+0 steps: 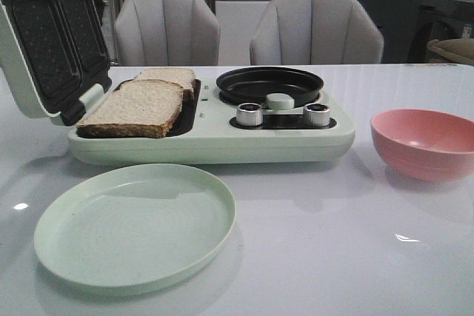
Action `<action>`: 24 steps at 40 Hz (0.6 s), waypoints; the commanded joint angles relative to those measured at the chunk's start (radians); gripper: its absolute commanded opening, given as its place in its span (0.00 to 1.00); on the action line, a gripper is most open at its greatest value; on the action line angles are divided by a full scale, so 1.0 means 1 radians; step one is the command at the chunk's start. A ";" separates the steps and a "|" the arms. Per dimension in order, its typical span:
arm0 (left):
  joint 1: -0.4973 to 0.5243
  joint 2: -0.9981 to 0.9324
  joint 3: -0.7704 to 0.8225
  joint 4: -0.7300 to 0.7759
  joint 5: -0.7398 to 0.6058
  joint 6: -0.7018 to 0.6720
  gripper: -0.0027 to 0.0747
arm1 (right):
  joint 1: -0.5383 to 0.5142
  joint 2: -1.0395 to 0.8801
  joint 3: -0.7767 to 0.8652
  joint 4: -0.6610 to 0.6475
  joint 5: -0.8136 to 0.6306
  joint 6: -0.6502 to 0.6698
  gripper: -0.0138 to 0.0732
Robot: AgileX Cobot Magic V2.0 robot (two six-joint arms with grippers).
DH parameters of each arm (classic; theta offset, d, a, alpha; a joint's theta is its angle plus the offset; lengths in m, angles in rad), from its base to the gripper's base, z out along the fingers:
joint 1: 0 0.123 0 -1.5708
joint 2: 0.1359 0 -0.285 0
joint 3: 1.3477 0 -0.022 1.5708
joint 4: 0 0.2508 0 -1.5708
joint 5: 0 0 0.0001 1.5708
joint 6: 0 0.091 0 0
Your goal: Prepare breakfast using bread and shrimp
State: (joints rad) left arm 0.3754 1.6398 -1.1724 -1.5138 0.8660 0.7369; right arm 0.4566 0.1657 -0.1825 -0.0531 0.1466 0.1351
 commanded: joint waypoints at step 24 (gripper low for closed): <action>-0.085 0.169 -0.037 -0.327 0.270 0.257 0.18 | -0.003 0.010 -0.028 -0.003 -0.083 -0.004 0.85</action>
State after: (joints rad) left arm 0.3454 1.8460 -1.1809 -1.7889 1.0862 0.9449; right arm 0.4566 0.1657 -0.1825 -0.0531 0.1466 0.1351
